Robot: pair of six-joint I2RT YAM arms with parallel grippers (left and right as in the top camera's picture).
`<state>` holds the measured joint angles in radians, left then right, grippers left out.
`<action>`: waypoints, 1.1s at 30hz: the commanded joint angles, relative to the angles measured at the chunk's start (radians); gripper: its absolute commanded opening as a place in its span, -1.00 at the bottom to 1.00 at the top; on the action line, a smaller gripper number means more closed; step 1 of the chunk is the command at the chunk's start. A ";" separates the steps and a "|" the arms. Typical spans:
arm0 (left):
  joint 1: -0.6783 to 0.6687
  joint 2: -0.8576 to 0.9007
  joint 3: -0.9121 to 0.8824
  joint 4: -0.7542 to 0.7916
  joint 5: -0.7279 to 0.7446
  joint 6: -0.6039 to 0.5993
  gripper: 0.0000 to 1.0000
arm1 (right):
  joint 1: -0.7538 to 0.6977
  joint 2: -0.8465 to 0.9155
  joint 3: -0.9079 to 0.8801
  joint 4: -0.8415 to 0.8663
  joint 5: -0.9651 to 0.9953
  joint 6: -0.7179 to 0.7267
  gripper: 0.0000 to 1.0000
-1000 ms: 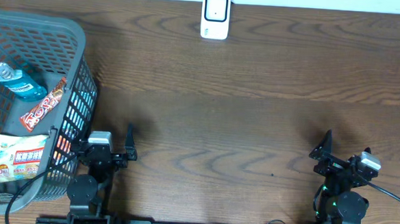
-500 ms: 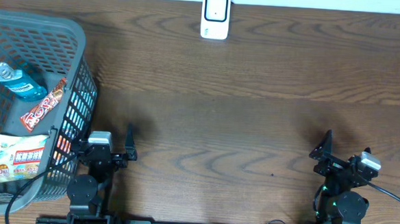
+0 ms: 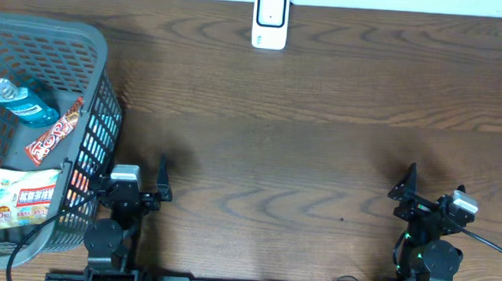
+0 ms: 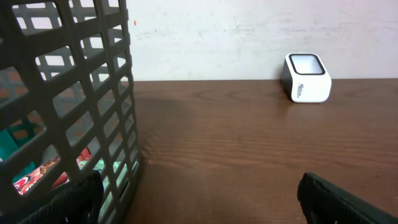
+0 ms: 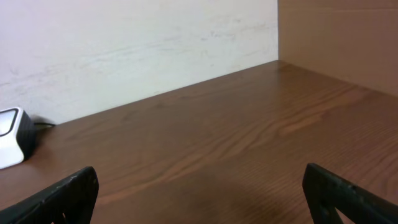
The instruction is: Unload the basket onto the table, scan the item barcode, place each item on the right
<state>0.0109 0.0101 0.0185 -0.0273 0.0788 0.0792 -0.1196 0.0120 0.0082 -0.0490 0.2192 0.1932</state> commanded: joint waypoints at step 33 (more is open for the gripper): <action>-0.004 0.042 0.259 -0.043 0.206 -0.456 0.95 | -0.005 -0.003 -0.003 -0.004 -0.001 -0.011 0.99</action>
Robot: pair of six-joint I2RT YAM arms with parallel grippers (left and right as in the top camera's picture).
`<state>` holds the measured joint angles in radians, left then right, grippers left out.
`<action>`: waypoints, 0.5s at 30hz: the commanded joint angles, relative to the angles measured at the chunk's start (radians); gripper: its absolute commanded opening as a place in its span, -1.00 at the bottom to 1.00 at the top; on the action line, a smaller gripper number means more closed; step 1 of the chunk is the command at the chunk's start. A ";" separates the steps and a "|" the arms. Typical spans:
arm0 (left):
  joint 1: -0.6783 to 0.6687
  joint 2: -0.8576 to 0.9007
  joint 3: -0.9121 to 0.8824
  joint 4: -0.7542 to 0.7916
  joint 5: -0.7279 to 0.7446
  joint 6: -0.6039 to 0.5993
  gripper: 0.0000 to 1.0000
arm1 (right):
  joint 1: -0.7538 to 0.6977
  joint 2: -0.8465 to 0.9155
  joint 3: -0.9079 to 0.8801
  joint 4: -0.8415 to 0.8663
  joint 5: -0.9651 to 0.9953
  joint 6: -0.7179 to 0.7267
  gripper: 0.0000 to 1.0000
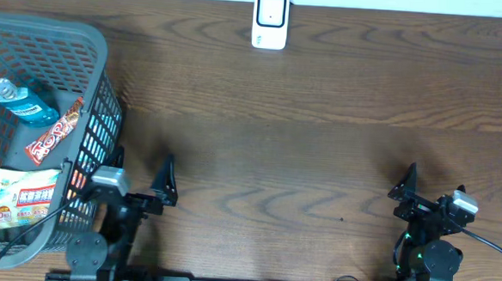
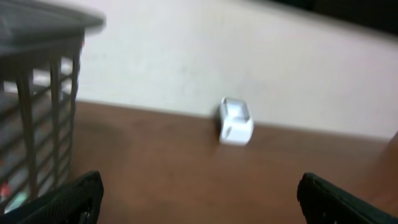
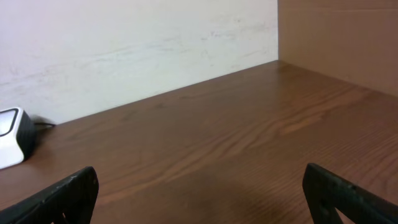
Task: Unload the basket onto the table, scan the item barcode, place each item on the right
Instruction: 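Reach the left gripper into the basket and grasp the blue bottle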
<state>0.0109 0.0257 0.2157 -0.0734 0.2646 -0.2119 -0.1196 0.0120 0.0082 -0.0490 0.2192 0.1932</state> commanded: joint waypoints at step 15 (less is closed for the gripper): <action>-0.004 0.376 0.382 -0.023 0.121 -0.239 0.96 | -0.005 -0.003 -0.003 -0.004 -0.001 -0.011 0.98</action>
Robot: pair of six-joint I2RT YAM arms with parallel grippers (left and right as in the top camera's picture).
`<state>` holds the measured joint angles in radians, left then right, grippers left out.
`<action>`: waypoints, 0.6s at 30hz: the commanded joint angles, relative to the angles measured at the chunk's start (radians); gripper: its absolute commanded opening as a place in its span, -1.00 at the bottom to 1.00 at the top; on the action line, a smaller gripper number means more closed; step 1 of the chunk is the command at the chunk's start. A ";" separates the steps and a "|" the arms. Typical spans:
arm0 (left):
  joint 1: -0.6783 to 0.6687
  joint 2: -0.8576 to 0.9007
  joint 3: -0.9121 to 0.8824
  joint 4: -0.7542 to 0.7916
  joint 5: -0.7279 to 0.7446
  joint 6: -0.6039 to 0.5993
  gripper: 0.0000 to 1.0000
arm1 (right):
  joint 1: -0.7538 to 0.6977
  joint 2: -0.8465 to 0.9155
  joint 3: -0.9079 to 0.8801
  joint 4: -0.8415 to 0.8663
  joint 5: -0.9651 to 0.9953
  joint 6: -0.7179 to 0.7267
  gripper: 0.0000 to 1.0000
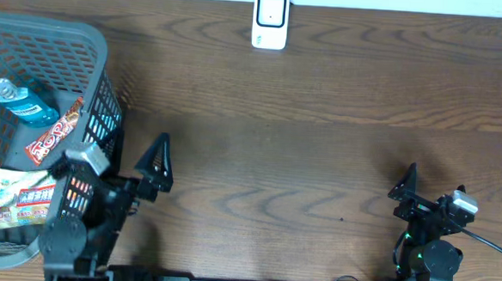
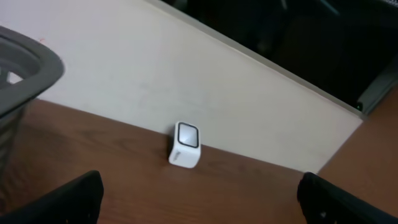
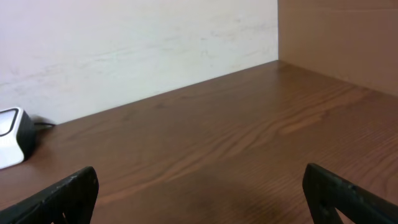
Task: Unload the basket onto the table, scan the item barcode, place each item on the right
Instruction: 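Reach the left gripper into the basket and grasp the blue bottle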
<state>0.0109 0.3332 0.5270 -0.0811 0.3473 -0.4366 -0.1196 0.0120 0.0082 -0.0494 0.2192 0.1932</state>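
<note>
The white barcode scanner (image 1: 270,19) stands at the table's far edge, also seen in the left wrist view (image 2: 185,144) and at the left edge of the right wrist view (image 3: 11,137). A grey mesh basket (image 1: 41,33) at the left holds a blue bottle (image 1: 27,103), a red snack bar (image 1: 55,132) and a printed packet (image 1: 20,199). My left gripper (image 1: 135,163) is raised beside the basket's right wall, open and empty (image 2: 199,205). My right gripper (image 1: 433,191) rests low at the front right, open and empty (image 3: 199,199).
The basket's rim (image 2: 31,68) shows at the left of the left wrist view. A pale wall runs behind the table's far edge. A brown cardboard panel (image 3: 339,37) stands to the right of the table.
My left gripper has moved higher and a little left; its view now looks down over the basket's rim and onto the scanner's top. The right arm has not moved.
My left gripper first sat low on the table against the basket's mesh wall, open. Then it stood near rim height, with the scanner farther down its view. Now it is above the rim, still open. The right gripper stayed put throughout.
</note>
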 commanded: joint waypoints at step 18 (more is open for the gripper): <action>-0.004 0.378 0.583 -0.394 0.243 0.059 0.96 | -0.005 -0.003 -0.003 -0.003 -0.001 -0.011 0.98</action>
<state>0.0105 0.7048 1.1011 -0.4812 0.5228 -0.4400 -0.1196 0.0128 0.0078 -0.0494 0.2169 0.1932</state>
